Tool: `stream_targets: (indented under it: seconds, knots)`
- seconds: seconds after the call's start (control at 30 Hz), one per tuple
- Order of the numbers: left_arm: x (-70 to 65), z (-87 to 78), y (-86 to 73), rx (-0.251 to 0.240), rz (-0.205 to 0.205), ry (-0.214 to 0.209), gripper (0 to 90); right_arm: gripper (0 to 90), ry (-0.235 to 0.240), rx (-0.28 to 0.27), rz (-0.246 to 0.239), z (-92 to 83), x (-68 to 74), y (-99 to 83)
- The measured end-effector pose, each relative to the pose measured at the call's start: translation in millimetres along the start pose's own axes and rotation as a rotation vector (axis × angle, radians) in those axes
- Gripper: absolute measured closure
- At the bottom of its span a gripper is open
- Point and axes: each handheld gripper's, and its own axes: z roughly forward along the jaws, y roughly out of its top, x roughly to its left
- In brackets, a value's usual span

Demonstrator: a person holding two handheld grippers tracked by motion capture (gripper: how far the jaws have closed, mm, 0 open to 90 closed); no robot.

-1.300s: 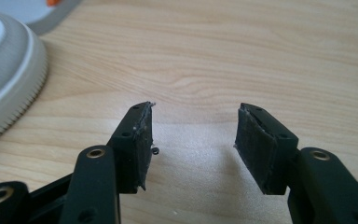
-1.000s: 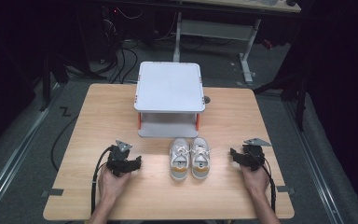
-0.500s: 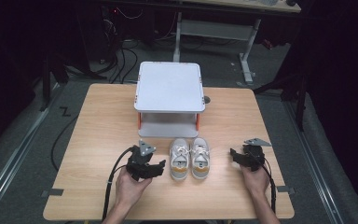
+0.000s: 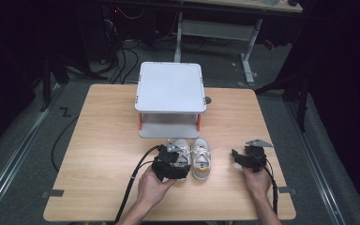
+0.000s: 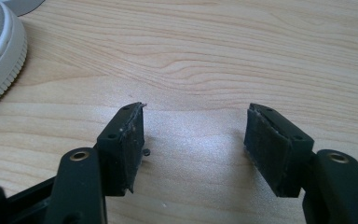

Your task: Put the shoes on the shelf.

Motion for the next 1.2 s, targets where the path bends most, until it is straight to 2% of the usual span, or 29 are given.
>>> stream_targets:
  seconds: [0.1, 0.13, 0.17, 0.2, 0.23, 0.33, 0.4, 0.6, 0.67, 0.8, 0.97, 1.03, 1.07, 1.1, 1.13, 1.2]
  knots:
    - [1.3, 8.2, 2.5, 0.014, -0.042, 0.006, 44.8, 37.8, 0.000, -0.001, 0.003, -0.3, -0.2, -0.4]
    - [1.3, 8.2, 2.5, 0.014, -0.042, 0.006, 44.9, 37.9, -0.001, -0.001, 0.003, -0.4, -0.2, -0.4]
    - [3.6, 12.6, 3.7, 0.025, -0.082, -0.009, 44.9, 37.9, -0.001, -0.001, 0.003, -0.4, -0.2, -0.4]
    - [3.6, 12.6, 3.7, 0.025, -0.082, -0.009, 44.9, 37.9, -0.001, -0.001, 0.003, -0.4, -0.2, -0.4]
    - [4.4, 16.6, 5.0, 0.033, -0.107, -0.017, 44.9, 37.8, -0.001, -0.001, 0.003, -0.5, -0.2, -0.4]
    - [2.5, 21.6, 7.0, 0.043, -0.120, -0.028, 43.3, 37.9, -0.001, -0.001, 0.003, -0.5, -0.2, -0.4]
    - [0.4, 25.3, 8.6, 0.045, -0.122, -0.014, 42.1, 37.9, -0.002, -0.001, 0.003, -0.4, -0.2, -0.4]
    - [-1.5, 33.6, 12.8, 0.060, -0.142, -0.008, 41.1, 37.9, -0.002, 0.000, 0.002, -0.4, -0.1, -0.4]
    - [0.2, 35.2, 15.2, 0.066, -0.163, -0.021, 40.7, 37.9, -0.002, -0.001, 0.002, -0.4, -0.2, -0.4]
    - [0.0, 35.4, 17.8, 0.073, -0.149, -0.013, 42.8, 37.9, -0.002, -0.001, 0.002, -0.4, -0.1, -0.4]
    - [1.3, 36.9, 19.1, 0.069, -0.168, -0.031, 45.3, 37.9, -0.002, 0.000, 0.002, -0.4, -0.1, -0.4]
    - [-2.0, 39.7, 20.5, 0.071, -0.142, -0.002, 46.7, 37.9, -0.002, -0.001, 0.002, -0.4, -0.1, -0.4]
    - [-2.0, 39.7, 20.5, 0.071, -0.142, -0.002, 47.1, 37.9, -0.002, -0.001, 0.002, -0.4, -0.1, -0.4]
    - [-4.8, 42.4, 22.3, 0.082, -0.115, 0.027, 47.6, 37.9, -0.002, -0.001, 0.002, -0.4, -0.1, -0.4]
    - [-6.5, 44.3, 23.2, 0.083, -0.109, 0.043, 47.8, 37.9, -0.002, -0.001, 0.002, -0.4, -0.1, -0.4]
    - [-7.1, 48.4, 24.0, 0.098, -0.092, 0.059, 49.0, 37.9, -0.002, -0.001, 0.002, -0.4, -0.1, -0.4]
